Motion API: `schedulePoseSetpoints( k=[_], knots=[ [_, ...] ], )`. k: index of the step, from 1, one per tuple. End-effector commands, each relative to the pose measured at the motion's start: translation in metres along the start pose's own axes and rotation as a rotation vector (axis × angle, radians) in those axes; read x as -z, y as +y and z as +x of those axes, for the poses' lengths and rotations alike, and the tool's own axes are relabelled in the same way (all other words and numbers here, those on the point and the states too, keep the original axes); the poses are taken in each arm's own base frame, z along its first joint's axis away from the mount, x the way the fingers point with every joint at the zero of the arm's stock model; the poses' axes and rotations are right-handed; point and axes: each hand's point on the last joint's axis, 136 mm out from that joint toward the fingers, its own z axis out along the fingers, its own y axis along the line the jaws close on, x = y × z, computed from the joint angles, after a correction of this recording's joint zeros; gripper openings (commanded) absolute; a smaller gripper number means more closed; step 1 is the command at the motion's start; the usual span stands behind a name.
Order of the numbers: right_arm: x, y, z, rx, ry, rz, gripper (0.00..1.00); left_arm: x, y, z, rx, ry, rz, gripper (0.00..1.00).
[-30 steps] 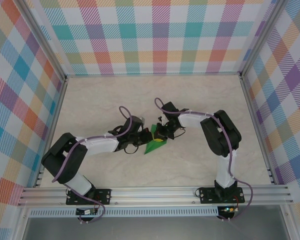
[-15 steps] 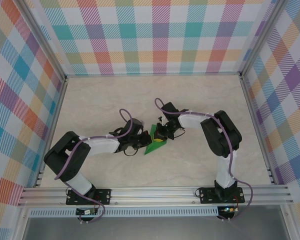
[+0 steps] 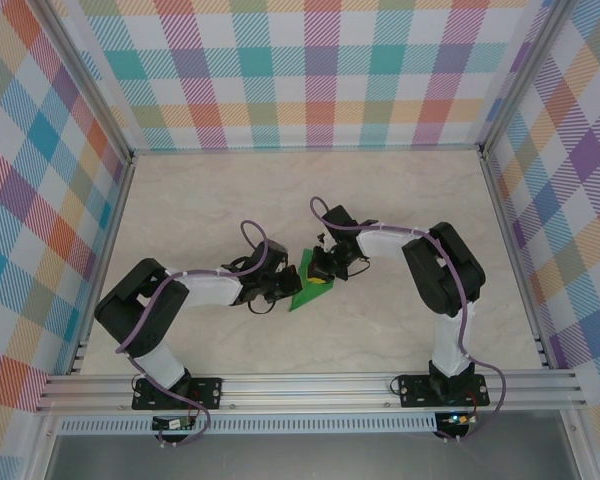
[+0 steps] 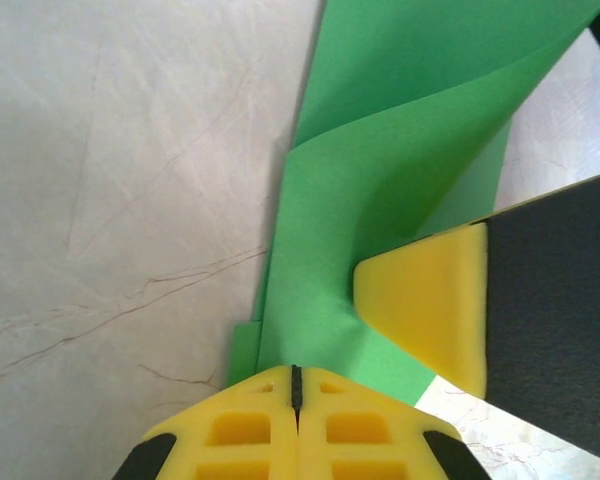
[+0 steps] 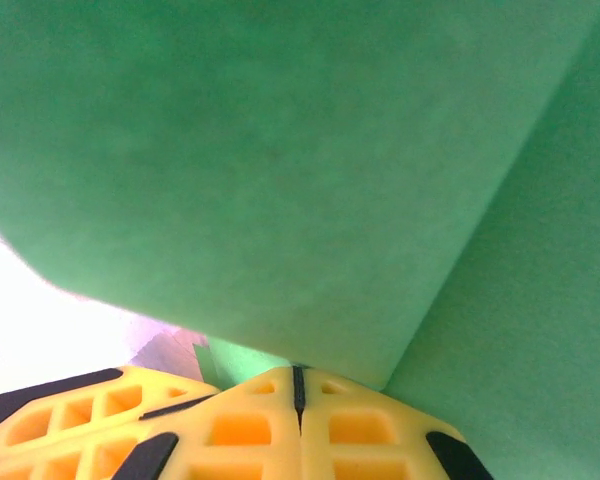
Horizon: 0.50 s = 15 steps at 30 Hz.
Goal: Fold a paper plane with a square sheet of paper (pick it up from the middle)
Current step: Fourth fold the wing at the center of the table.
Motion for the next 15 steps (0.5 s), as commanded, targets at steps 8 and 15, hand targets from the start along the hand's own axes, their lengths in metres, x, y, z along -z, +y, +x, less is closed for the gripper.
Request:
schedulePoseSetpoints(
  k=[8, 15],
  knots=[
    [0.005, -0.022, 0.002, -0.027, -0.036, 0.096, 0.04, -0.004, 0.018, 0.011, -0.013, 0.038, -0.077, 0.0],
    [0.011, 0.015, -0.003, 0.081, -0.023, -0.04, 0.05, -0.005, 0.022, 0.013, -0.024, 0.057, -0.103, 0.0]
  ],
)
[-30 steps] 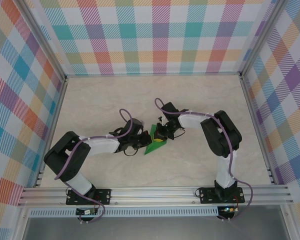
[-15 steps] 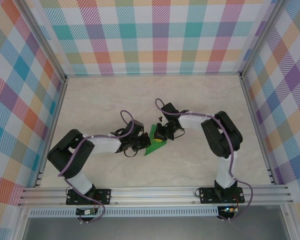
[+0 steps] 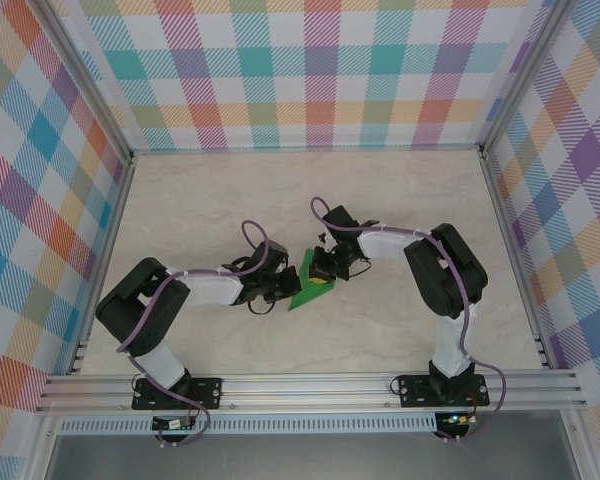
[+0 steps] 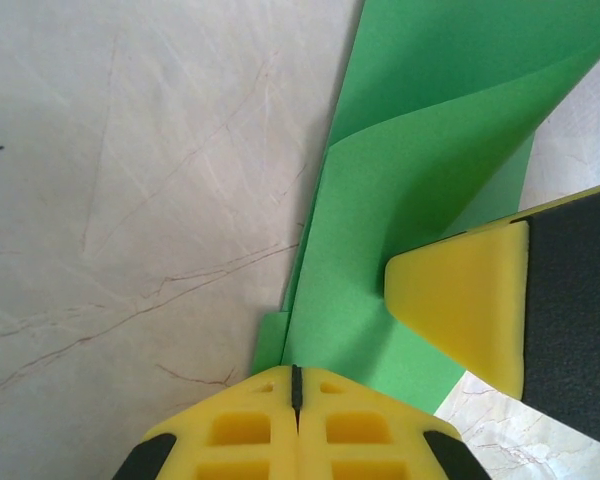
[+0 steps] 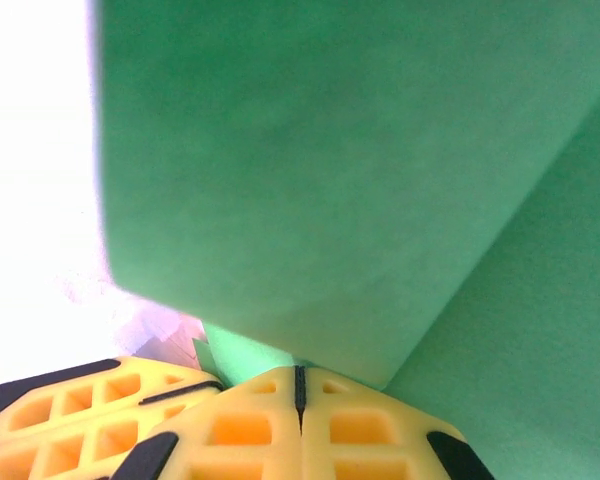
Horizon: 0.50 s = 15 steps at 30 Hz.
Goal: Fold a paper plane with a square sheet of paper (pick it up from the middle)
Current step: Fourth fold the wing at the center of the table.
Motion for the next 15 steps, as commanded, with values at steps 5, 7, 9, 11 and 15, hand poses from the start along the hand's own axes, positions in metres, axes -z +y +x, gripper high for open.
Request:
schedulePoseSetpoints(
  k=[5, 7, 9, 11, 15],
  knots=[
    [0.001, 0.023, -0.001, 0.102, 0.024, -0.088, 0.05, -0.006, 0.021, 0.016, -0.015, 0.07, -0.101, 0.0],
    [0.0, 0.024, -0.001, 0.115, 0.026, -0.092, 0.05, -0.006, 0.022, 0.016, -0.017, 0.074, -0.11, 0.0],
    [-0.002, 0.022, -0.003, 0.12, 0.024, -0.079, 0.05, -0.007, 0.024, 0.018, -0.019, 0.082, -0.126, 0.0],
    [-0.006, 0.015, -0.006, 0.113, 0.024, -0.044, 0.04, -0.007, 0.026, 0.019, -0.02, 0.087, -0.139, 0.0],
    [-0.01, -0.001, -0.014, 0.098, -0.003, 0.022, 0.04, -0.005, 0.033, 0.021, -0.019, 0.098, -0.182, 0.0]
  ],
)
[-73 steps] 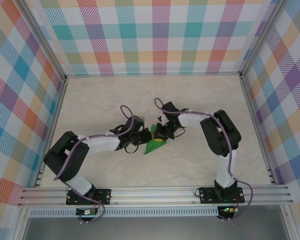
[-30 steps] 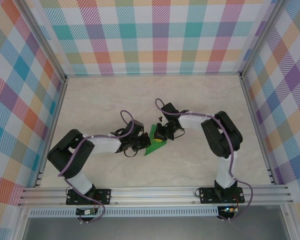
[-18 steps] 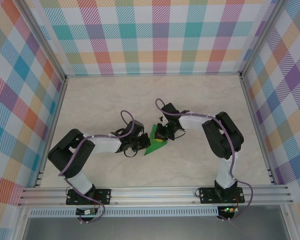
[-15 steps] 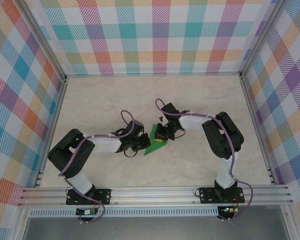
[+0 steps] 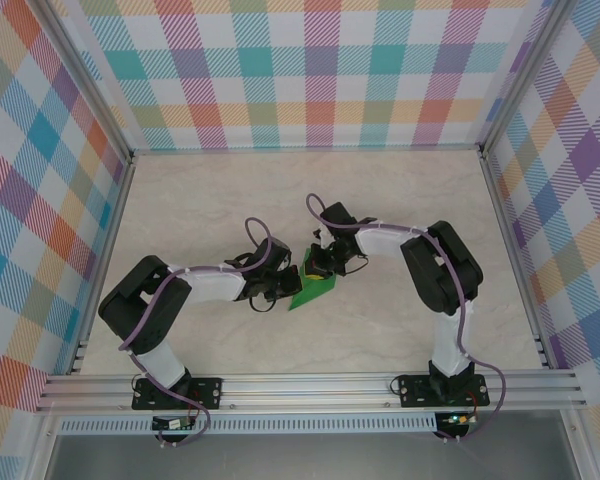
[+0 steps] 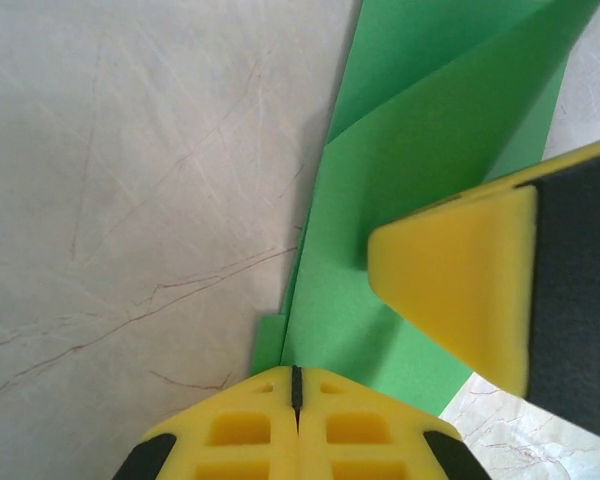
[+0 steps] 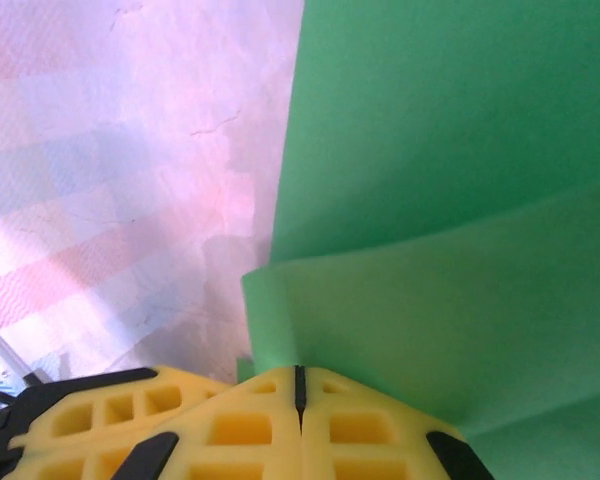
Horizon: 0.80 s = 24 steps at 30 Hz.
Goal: Fold a paper plane with a square sheet of paper (pick it up from the middle)
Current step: Fourth fold the wing at the center of the table.
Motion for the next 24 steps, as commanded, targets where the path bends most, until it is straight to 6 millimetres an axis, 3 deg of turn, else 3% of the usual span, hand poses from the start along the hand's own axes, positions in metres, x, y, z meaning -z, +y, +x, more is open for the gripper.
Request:
schedulePoseSetpoints(
  k=[1, 10, 14, 19, 24],
  knots=[
    [-0.004, -0.016, -0.006, 0.007, -0.017, 0.063, 0.04, -0.005, 0.035, 0.022, 0.0, 0.074, -0.154, 0.0],
    [0.027, -0.065, -0.045, -0.096, -0.146, 0.085, 0.03, -0.003, 0.054, 0.038, 0.007, 0.117, -0.215, 0.0],
    [0.046, -0.074, -0.064, -0.124, -0.204, 0.08, 0.03, -0.004, 0.054, 0.04, 0.005, 0.124, -0.212, 0.0],
    [0.073, -0.053, -0.077, -0.073, -0.278, 0.05, 0.04, -0.004, 0.048, 0.037, -0.013, 0.126, -0.198, 0.0],
    [0.081, -0.018, -0.065, 0.011, -0.283, -0.06, 0.05, -0.006, 0.044, 0.034, -0.025, 0.126, -0.192, 0.0]
  ],
)
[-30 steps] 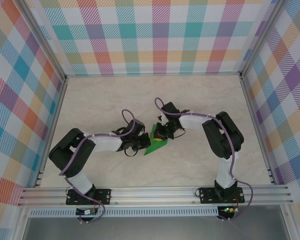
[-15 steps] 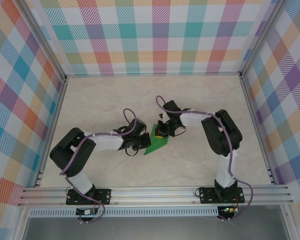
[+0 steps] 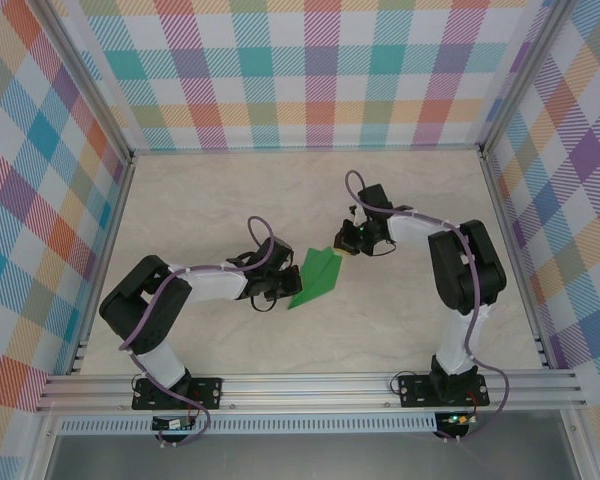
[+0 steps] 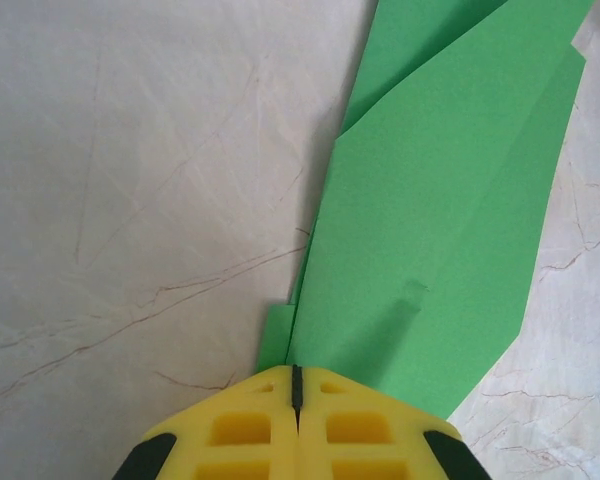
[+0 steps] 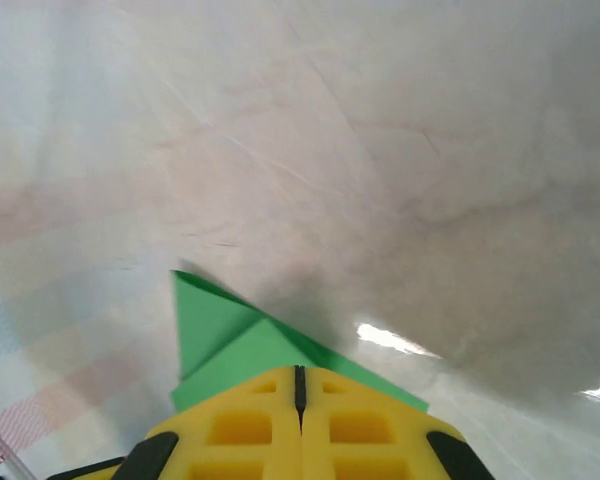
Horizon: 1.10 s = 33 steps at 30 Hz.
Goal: Fold a paper plane with a square sheet of paper (pick it up from the middle)
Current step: Fourth fold the wing at the center of the table.
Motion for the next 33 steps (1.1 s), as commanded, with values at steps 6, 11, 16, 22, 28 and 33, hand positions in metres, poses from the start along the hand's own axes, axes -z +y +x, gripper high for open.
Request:
schedulePoseSetpoints(
  k=[6, 11, 16, 22, 28, 33],
  knots=[
    [-0.019, 0.047, 0.042, 0.13, 0.114, -0.138, 0.05, -0.01, 0.043, 0.036, 0.004, 0.135, -0.166, 0.0],
    [-0.035, 0.037, 0.048, 0.117, 0.159, -0.125, 0.05, -0.01, 0.046, 0.039, 0.002, 0.146, -0.184, 0.0],
    [-0.04, 0.009, 0.033, 0.065, 0.141, -0.061, 0.04, -0.01, 0.051, 0.044, 0.002, 0.165, -0.209, 0.0],
    [-0.026, -0.042, -0.003, -0.08, 0.054, 0.02, 0.04, -0.012, 0.056, 0.05, -0.002, 0.184, -0.226, 0.0],
    [0.011, -0.015, -0.022, -0.07, -0.036, -0.015, 0.05, -0.013, 0.047, 0.043, -0.028, 0.162, -0.201, 0.0],
    [0.014, 0.017, 0.011, 0.005, 0.009, -0.068, 0.05, -0.012, 0.035, 0.032, -0.078, 0.131, -0.166, 0.0]
  ],
)
